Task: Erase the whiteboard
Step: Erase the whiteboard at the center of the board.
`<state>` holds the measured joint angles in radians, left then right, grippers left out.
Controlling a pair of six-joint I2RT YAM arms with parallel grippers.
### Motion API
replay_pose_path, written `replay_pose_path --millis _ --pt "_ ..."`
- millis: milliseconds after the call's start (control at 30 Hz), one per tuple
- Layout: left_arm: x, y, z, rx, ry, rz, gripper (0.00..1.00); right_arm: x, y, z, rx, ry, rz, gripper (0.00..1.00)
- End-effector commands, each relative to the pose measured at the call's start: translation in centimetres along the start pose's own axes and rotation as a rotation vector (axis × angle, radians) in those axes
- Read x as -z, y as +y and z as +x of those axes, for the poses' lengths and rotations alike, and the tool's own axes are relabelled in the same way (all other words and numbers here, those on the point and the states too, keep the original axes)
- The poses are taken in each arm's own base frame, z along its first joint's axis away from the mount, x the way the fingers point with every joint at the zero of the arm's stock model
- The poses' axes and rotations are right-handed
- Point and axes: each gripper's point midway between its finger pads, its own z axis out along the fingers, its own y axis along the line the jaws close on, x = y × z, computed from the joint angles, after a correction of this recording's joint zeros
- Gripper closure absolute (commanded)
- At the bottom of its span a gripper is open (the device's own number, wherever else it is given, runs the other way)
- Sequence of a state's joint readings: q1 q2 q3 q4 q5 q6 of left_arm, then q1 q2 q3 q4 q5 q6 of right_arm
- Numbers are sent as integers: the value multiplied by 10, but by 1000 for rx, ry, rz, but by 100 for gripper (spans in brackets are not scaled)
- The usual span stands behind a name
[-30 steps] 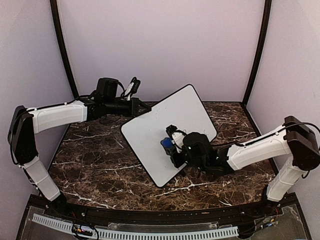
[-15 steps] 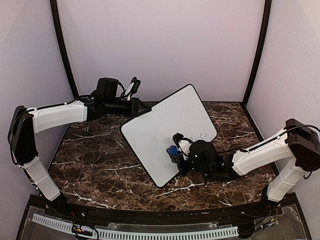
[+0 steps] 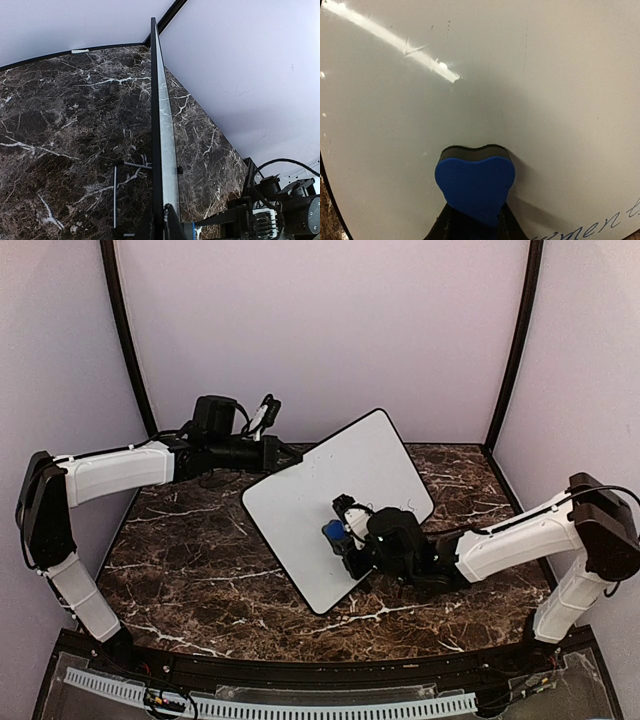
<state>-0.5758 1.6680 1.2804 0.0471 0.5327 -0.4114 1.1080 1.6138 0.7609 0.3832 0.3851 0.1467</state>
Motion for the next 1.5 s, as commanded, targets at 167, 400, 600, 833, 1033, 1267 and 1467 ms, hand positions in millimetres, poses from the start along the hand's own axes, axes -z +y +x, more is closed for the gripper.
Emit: replay_pose_path --millis 167,400,600,833,1033,1267,1467 --pt "-12 -13 38 -9 129 56 100 -16 9 -28 7 -76 -19 77" --pt "-13 -12 39 -1 134 59 100 6 -10 30 -58 22 10 77" --pt "-14 -12 40 3 136 62 100 14 -14 42 -81 35 9 77" --pt "-14 -12 40 1 137 58 100 -5 5 4 -41 -33 -47 77" --pt "-14 -12 39 -4 135 54 100 -14 16 -23 -21 -82 -78 77" --pt "-14 -12 39 -4 135 56 100 -4 -3 10 -43 -16 -14 77" --pt "-14 -13 40 2 138 63 100 16 -36 49 -86 45 50 77"
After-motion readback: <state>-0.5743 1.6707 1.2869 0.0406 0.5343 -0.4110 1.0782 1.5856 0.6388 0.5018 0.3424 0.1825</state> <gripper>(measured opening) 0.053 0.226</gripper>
